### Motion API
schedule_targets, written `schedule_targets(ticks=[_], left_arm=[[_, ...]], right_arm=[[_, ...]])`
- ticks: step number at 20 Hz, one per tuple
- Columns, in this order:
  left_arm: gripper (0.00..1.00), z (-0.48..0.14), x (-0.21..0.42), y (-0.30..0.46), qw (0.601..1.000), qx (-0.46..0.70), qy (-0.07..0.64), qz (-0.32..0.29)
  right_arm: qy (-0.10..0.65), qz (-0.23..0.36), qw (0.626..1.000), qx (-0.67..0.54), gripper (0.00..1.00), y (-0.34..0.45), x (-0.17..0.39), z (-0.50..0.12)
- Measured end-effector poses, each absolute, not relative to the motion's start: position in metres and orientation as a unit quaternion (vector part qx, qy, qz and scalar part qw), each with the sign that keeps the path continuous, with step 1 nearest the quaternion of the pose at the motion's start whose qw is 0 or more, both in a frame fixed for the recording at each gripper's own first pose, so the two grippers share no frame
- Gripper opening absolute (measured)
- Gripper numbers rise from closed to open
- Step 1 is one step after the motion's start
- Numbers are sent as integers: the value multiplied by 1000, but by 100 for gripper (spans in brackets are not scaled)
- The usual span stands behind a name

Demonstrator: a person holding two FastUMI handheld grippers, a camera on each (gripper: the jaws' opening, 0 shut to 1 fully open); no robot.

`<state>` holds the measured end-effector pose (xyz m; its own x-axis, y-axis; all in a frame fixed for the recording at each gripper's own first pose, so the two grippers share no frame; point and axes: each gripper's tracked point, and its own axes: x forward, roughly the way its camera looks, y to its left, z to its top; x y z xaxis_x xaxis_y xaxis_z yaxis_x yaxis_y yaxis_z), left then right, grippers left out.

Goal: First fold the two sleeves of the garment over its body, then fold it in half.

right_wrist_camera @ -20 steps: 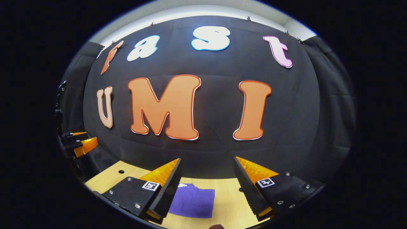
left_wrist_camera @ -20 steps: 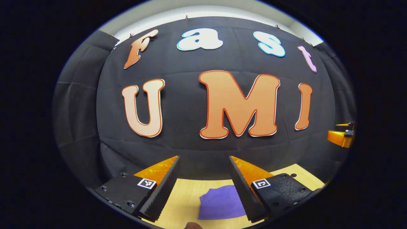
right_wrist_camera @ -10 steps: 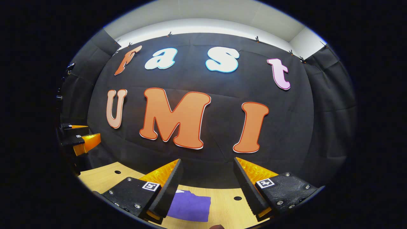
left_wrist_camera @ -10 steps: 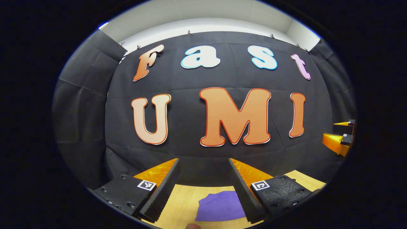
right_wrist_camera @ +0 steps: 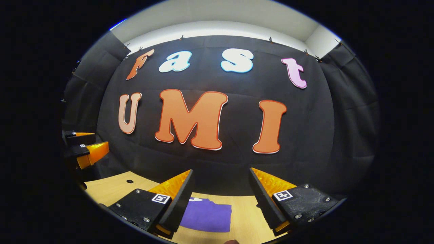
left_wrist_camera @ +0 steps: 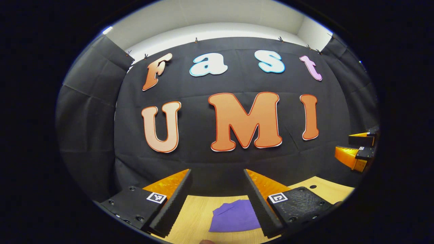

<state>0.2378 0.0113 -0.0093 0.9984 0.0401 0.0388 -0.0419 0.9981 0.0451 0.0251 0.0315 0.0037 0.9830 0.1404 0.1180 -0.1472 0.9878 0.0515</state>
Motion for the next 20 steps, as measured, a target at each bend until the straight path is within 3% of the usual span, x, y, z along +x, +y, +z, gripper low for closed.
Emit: schedule_targets(ticks=[5,13,20], left_arm=[[94,-36,229,3,1000,18,8,22],[93,-31,208,0,997,39,-7,62],[94,-16,195,-5,998,38,-21,42]], right_arm=[[-43,78,995,35,94,30,23,-14],[-61,137,988,42,94,33,14,-17],[-86,114,989,45,94,25,-8,-1]])
